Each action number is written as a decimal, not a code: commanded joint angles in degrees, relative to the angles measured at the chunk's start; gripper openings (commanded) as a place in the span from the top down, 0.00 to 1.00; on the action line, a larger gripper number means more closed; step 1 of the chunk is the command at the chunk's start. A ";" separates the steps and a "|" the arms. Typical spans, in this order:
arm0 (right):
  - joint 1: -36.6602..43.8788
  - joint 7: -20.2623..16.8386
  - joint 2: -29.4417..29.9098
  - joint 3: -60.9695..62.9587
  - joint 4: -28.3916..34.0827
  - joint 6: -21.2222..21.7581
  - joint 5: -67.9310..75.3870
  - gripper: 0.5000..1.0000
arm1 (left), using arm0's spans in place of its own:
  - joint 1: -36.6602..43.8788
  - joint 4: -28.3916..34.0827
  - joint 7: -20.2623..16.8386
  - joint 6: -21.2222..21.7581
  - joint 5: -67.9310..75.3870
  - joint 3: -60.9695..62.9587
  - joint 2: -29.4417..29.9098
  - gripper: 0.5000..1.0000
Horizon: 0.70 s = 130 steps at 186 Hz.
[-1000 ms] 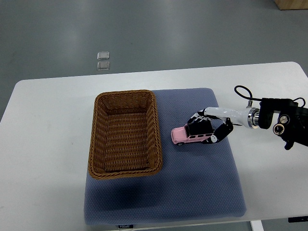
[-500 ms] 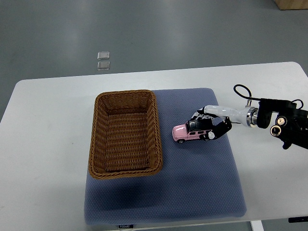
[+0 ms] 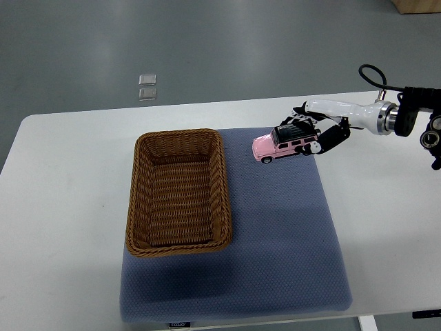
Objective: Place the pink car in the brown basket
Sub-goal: 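Lift the pink SUV and carry it over the wicker basket, then lower the SUV into the basket and open the right hand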
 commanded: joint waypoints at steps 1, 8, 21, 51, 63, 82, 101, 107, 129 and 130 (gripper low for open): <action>2.63 0.01 1.21 -0.26 0.22 0.62 3.39 1.00 | 0.00 -0.02 0.00 0.00 0.00 0.00 0.00 0.00; 3.16 0.01 1.82 -0.53 0.04 0.62 4.00 1.00 | 0.00 -0.02 0.00 0.00 0.00 0.00 0.00 0.00; 5.44 0.01 5.95 -1.14 -1.10 0.62 5.15 1.00 | 0.00 -0.02 0.00 0.00 0.00 0.00 0.00 0.00; 8.61 0.01 15.45 -5.36 -8.04 0.35 4.97 1.00 | 0.00 -0.10 0.00 0.00 0.00 0.00 0.00 0.00; 9.13 0.01 20.19 -7.29 -11.73 0.00 4.88 1.00 | 0.00 -0.19 0.00 0.00 0.00 0.00 0.00 0.00; 9.13 0.01 26.08 -7.91 -15.78 -0.44 4.71 1.00 | 0.00 -0.28 0.00 0.00 0.00 -0.09 0.00 0.00; 8.78 0.01 31.18 -9.58 -19.38 -0.96 4.18 1.00 | 0.00 -0.28 0.00 0.00 0.00 -0.09 0.00 0.00; 8.61 0.01 32.50 -10.02 -20.17 -1.49 4.09 1.00 | 0.00 -0.28 0.00 0.00 0.00 -0.09 0.00 0.00; 7.64 0.01 36.63 -12.21 -22.72 -3.51 3.65 1.00 | 0.00 -0.19 0.00 0.00 0.00 0.00 0.00 0.00; 7.64 0.01 36.63 -12.22 -22.72 -3.51 3.65 1.00 | 0.00 -0.19 0.00 0.00 0.00 0.00 0.00 0.00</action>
